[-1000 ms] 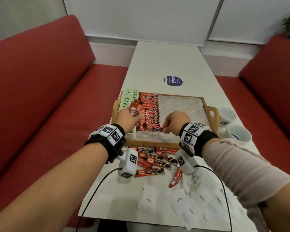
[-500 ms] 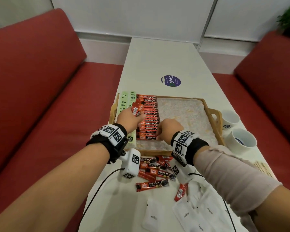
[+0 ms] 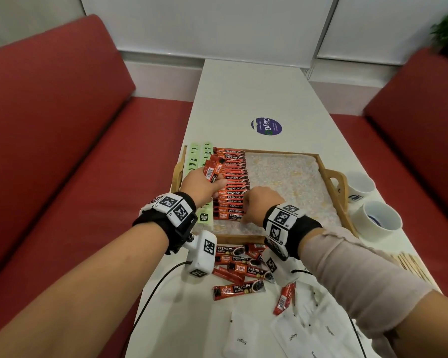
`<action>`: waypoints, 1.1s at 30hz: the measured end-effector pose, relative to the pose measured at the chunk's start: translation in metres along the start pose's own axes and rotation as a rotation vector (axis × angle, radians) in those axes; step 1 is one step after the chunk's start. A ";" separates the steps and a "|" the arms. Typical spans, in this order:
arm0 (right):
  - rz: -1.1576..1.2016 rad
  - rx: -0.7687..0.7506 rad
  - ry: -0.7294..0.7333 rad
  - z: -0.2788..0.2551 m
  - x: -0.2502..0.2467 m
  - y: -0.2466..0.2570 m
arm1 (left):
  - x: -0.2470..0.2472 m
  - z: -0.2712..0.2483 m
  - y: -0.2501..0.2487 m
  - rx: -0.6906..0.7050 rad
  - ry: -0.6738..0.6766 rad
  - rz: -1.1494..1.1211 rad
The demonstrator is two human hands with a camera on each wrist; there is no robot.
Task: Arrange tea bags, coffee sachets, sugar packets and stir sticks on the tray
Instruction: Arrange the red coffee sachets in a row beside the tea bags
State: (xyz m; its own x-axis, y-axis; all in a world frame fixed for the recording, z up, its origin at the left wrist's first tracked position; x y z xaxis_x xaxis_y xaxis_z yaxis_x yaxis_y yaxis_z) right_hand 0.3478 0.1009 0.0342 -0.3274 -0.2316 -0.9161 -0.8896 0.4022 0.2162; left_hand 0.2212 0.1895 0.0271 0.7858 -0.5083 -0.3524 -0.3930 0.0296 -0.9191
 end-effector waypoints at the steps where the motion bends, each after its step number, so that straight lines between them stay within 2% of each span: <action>1: -0.004 -0.014 -0.009 0.000 0.000 0.001 | 0.001 0.000 0.000 -0.007 0.004 -0.013; 17: -0.017 0.006 -0.041 0.010 0.004 0.000 | 0.006 -0.007 0.000 -0.118 0.032 -0.283; 33: -0.080 0.086 -0.120 0.005 0.012 0.007 | 0.002 -0.012 0.002 -0.124 0.038 -0.304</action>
State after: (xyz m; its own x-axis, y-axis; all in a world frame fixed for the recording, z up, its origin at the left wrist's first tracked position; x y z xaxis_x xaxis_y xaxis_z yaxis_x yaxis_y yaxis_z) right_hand 0.3393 0.1048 0.0229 -0.2114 -0.1610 -0.9640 -0.8790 0.4625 0.1156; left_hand 0.2161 0.1782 0.0266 0.8585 -0.5096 -0.0564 -0.2003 -0.2322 -0.9518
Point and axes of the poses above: each hand's wrist, its own z-axis towards the middle knuckle, its own x-axis out of the palm, y = z × x, the point moved 1 cm from there along z, towards the middle knuckle, and after that the axes turned 2 degrees about z, right-handed, at the moved point
